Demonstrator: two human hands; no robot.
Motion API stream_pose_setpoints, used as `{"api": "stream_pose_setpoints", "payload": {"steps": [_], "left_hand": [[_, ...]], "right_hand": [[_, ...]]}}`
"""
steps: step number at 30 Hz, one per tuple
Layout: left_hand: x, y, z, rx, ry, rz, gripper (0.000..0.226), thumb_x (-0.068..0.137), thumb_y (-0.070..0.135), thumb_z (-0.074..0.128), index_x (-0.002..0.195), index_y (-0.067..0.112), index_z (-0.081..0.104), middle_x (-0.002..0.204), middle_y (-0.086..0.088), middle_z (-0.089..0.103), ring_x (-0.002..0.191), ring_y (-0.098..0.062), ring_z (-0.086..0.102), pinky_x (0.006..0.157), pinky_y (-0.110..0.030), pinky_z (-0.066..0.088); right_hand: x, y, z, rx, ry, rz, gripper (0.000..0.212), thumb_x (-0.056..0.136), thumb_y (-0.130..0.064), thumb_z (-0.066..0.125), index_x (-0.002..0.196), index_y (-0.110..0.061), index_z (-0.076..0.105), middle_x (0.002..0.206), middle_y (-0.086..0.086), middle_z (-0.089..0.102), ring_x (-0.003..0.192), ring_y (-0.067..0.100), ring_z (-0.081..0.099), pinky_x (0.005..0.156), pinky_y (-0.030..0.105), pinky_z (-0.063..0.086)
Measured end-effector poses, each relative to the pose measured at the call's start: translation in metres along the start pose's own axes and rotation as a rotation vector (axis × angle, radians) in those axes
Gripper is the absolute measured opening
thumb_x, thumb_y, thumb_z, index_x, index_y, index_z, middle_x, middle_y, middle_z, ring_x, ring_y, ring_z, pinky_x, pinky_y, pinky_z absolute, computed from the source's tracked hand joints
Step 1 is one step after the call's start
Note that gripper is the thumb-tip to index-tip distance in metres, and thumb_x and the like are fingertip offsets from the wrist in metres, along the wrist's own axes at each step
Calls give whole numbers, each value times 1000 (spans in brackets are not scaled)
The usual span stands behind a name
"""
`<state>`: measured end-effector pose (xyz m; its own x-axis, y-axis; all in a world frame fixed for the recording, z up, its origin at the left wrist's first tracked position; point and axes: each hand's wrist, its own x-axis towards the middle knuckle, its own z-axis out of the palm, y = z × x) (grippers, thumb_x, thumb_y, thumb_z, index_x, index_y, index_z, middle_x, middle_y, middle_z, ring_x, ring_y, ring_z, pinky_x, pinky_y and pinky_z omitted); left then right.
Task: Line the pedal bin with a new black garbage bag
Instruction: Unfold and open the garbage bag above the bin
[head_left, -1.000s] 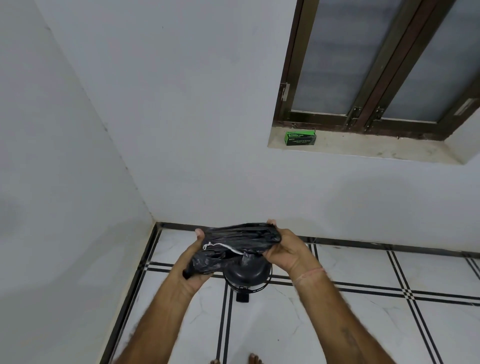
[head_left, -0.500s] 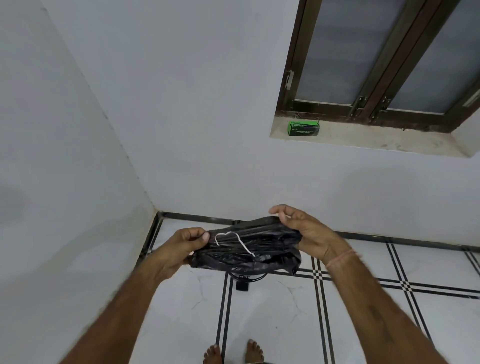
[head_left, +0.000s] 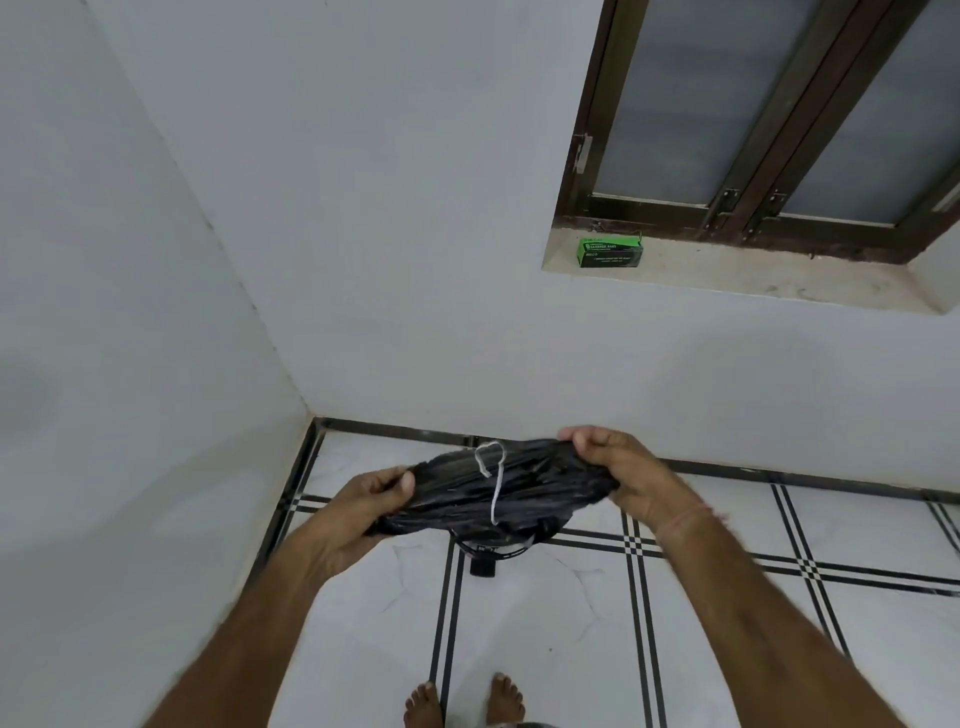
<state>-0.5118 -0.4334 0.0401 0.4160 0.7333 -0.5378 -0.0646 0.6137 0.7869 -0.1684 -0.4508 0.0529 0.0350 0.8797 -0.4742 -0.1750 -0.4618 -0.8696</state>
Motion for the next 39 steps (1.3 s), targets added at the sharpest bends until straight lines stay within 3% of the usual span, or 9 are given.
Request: {"api": "stream_pose_setpoints", "payload": {"steps": [4,9,13,15,21,24,29,33,39], "left_hand": [[-1,-12,-12,229,86,-61,33,79,44,74,93,15,72,92,-1,68,84,-11,60,78,-28,55],[16,-4,-10,-427,290,-128,25,103,28,55,87,12,66,82,-7,75,88,-21,65,74,-43,64],[28,8,1,-787,374,-121,29,109,17,45,86,9,60,62,-8,72,58,-11,64,58,-30,62],[30,6,7,-831,389,-102,32,110,20,42,86,8,59,70,-10,74,69,-16,65,64,-36,63],[26,-10,18,-826,284,-74,34,108,26,46,93,3,64,78,-16,78,67,-24,78,55,-37,64],[28,-17,27,-727,226,-92,34,104,37,51,92,10,67,101,-13,75,89,-28,76,61,-38,65],[24,-18,27,-126,115,14,60,76,51,77,116,7,70,102,-13,78,96,-26,76,75,-31,62],[25,-15,12,214,186,46,27,92,25,74,109,5,75,98,-12,78,100,-31,73,85,-35,61],[33,-1,-3,-202,430,-114,14,105,11,55,97,8,66,89,-10,65,75,-18,58,55,-26,59]], "right_hand": [[5,-19,-10,331,88,-33,15,99,-14,62,106,-13,75,85,4,76,72,15,74,73,28,63],[2,0,-3,262,-11,-20,20,86,-19,68,104,-17,75,83,4,76,72,16,73,67,27,63],[-2,27,0,242,-31,61,18,102,-11,57,110,-14,73,96,7,77,79,16,76,68,28,63],[-3,31,0,310,-39,96,23,105,-11,52,112,-15,73,95,6,77,80,17,76,71,29,64],[8,21,-6,558,81,102,30,108,-11,46,114,-15,75,88,3,77,76,16,77,67,28,65],[18,22,-12,562,154,106,27,106,-14,52,122,-17,74,89,1,72,81,16,73,78,30,65],[28,17,-11,535,177,59,22,104,-17,56,117,-17,73,93,4,77,83,19,76,85,36,62],[27,4,-18,503,160,-15,23,104,-13,56,122,-13,70,103,4,79,87,17,78,88,35,61],[20,4,-16,374,139,-79,19,101,-11,60,111,-11,76,95,5,81,83,16,78,76,27,64]]}}
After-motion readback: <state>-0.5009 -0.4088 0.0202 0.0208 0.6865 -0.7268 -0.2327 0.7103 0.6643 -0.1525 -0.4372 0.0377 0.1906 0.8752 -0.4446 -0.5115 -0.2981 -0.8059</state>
